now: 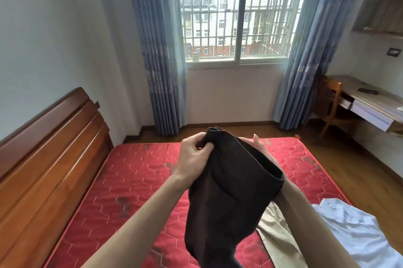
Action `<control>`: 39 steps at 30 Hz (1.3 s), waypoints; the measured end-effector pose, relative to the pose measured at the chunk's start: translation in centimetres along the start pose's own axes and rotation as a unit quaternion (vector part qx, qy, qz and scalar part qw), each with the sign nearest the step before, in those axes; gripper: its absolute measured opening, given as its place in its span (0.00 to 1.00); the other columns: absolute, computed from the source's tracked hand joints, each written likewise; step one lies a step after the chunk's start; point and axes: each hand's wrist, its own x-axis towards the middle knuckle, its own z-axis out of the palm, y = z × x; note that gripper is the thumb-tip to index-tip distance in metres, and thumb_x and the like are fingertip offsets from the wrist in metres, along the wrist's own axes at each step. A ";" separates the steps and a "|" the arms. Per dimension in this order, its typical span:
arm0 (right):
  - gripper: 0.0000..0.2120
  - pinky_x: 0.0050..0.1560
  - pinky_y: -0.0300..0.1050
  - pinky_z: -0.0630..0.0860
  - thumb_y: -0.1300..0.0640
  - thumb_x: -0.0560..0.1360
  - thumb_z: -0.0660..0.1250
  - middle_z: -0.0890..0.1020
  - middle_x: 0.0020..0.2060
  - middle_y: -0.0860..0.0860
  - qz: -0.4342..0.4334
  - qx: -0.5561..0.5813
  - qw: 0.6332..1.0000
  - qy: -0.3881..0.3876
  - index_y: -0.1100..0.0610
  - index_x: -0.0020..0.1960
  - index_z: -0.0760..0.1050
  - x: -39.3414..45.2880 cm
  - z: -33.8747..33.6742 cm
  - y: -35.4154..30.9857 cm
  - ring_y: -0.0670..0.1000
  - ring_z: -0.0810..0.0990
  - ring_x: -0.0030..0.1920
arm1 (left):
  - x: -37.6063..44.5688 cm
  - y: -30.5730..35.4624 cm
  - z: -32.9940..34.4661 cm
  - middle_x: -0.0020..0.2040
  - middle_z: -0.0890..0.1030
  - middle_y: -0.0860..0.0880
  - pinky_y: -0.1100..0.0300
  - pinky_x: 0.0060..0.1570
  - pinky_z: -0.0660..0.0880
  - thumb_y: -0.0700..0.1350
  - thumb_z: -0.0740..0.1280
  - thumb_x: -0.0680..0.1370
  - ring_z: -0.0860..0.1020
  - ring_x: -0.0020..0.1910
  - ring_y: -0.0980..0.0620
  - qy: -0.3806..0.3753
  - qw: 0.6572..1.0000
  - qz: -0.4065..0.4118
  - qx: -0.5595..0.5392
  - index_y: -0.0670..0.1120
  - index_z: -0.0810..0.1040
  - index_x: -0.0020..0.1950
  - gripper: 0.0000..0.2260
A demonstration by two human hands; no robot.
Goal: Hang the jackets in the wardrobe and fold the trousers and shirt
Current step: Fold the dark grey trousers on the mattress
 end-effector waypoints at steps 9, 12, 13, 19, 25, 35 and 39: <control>0.20 0.64 0.49 0.74 0.34 0.76 0.67 0.79 0.60 0.42 -0.193 -0.332 0.920 -0.077 0.51 0.49 0.83 0.0 -1.2 -6.4 0.47 0.79 0.64 | 2.1 -0.2 -1.0 0.46 0.88 0.46 0.45 0.53 0.82 0.38 0.67 0.77 0.84 0.47 0.52 0.035 0.999 0.034 -0.005 0.49 0.88 0.48 0.10; 0.26 0.68 0.47 0.63 0.22 0.69 0.62 0.71 0.62 0.33 -0.197 -0.601 0.771 -0.073 0.42 0.46 0.85 0.6 -1.0 -6.6 0.40 0.66 0.70 | 2.5 -0.4 -1.5 0.45 0.88 0.47 0.52 0.49 0.82 0.39 0.67 0.75 0.84 0.46 0.54 0.056 0.997 0.041 -0.018 0.49 0.88 0.47 0.10; 0.30 0.71 0.50 0.61 0.20 0.67 0.59 0.68 0.64 0.33 -0.200 -0.663 0.718 -0.071 0.39 0.49 0.86 0.8 -0.7 -6.5 0.41 0.62 0.73 | 2.6 -0.5 -1.7 0.45 0.88 0.47 0.55 0.48 0.82 0.38 0.67 0.75 0.84 0.45 0.54 0.062 0.997 0.044 -0.022 0.49 0.88 0.47 0.10; 0.23 0.81 0.60 0.45 0.26 0.69 0.65 0.60 0.74 0.44 -0.233 -0.777 0.581 -0.069 0.37 0.54 0.85 3.6 -1.7 -3.8 0.52 0.44 0.82 | 2.9 -1.1 -3.0 0.41 0.87 0.48 0.55 0.47 0.81 0.34 0.68 0.79 0.83 0.43 0.55 0.080 0.995 0.053 0.009 0.48 0.87 0.45 0.12; 0.12 0.81 0.59 0.46 0.36 0.75 0.73 0.59 0.77 0.42 -0.167 -0.691 0.691 -0.130 0.41 0.51 0.87 5.9 -3.1 -0.8 0.48 0.36 0.83 | 2.8 -1.3 -3.8 0.38 0.84 0.53 0.60 0.43 0.78 0.34 0.68 0.79 0.81 0.41 0.56 0.065 0.992 0.087 0.070 0.50 0.85 0.43 0.13; 0.09 0.73 0.44 0.58 0.44 0.81 0.68 0.82 0.51 0.42 -0.234 -0.756 0.602 -0.107 0.47 0.52 0.85 6.3 -2.7 -1.4 0.48 0.77 0.62 | 1.8 -2.5 -4.5 0.44 0.79 0.50 0.58 0.45 0.77 0.31 0.67 0.69 0.80 0.44 0.53 -0.067 0.957 0.073 0.274 0.48 0.79 0.43 0.12; 0.07 0.65 0.40 0.65 0.47 0.80 0.71 0.82 0.45 0.43 -0.256 -0.728 0.628 -0.106 0.47 0.51 0.86 5.9 -3.0 -2.6 0.46 0.81 0.49 | 1.7 -2.7 -5.6 0.45 0.80 0.50 0.59 0.45 0.76 0.32 0.69 0.69 0.79 0.44 0.53 -0.112 0.955 0.057 0.269 0.49 0.82 0.44 0.13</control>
